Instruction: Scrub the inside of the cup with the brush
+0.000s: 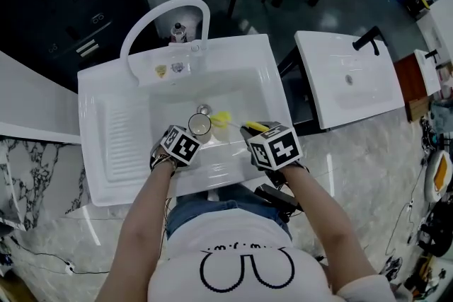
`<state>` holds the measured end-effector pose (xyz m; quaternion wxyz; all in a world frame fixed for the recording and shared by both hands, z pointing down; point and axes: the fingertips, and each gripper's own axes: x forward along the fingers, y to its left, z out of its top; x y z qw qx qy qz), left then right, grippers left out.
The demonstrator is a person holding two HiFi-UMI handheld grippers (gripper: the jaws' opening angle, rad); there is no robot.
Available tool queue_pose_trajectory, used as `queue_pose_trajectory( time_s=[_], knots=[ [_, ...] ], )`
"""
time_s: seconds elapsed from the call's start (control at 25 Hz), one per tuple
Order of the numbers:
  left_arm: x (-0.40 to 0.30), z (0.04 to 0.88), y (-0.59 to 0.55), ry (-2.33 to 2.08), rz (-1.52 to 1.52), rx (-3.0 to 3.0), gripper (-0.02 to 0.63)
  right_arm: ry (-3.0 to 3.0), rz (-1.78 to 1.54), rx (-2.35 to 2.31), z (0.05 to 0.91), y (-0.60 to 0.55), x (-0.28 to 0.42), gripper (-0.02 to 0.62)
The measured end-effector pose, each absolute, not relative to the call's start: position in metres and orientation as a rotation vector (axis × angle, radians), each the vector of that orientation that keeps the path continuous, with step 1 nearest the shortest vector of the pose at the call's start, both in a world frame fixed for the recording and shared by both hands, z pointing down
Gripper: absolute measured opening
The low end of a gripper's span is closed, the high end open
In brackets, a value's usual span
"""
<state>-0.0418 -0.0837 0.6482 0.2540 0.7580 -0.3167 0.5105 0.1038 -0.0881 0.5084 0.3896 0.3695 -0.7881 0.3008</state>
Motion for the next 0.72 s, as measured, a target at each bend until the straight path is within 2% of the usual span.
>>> queue_pose_trajectory(
  time_s=[0.04,0.08,0.52,0.6,0.64,0.68,0.72],
  knots=[
    [-0.042,0.644,-0.085,-0.87,1.345,2.063,0.191,-2.013,0.761,0.953,0.505,-0.091,0.105,0.038],
    [-0.044,0.637,-0.087,-0.891,1.306,2.071,0.201,-2.023,0.757,0.967,0.501,-0.093,0.106,0.038],
    [-0.08,0.525,-0.112,-1.414,0.826,2.135,0.181,-2.179,0.57,1.003,0.464,-0.117,0.099,0.038],
    [-0.082,0.506,-0.113,-1.509,0.763,2.144,0.153,-2.219,0.533,1.001,0.457,-0.119,0.096,0.038],
    [-0.082,0.496,-0.113,-1.558,0.733,2.155,0.112,-2.238,0.52,1.003,0.454,-0.119,0.095,0.038],
    [-0.081,0.485,-0.112,-1.605,0.701,2.172,0.03,-2.259,0.507,1.006,0.45,-0.118,0.094,0.038],
    [-0.08,0.473,-0.112,-1.646,0.666,2.195,0.017,-2.281,0.493,1.007,0.446,-0.117,0.094,0.038]
  ],
)
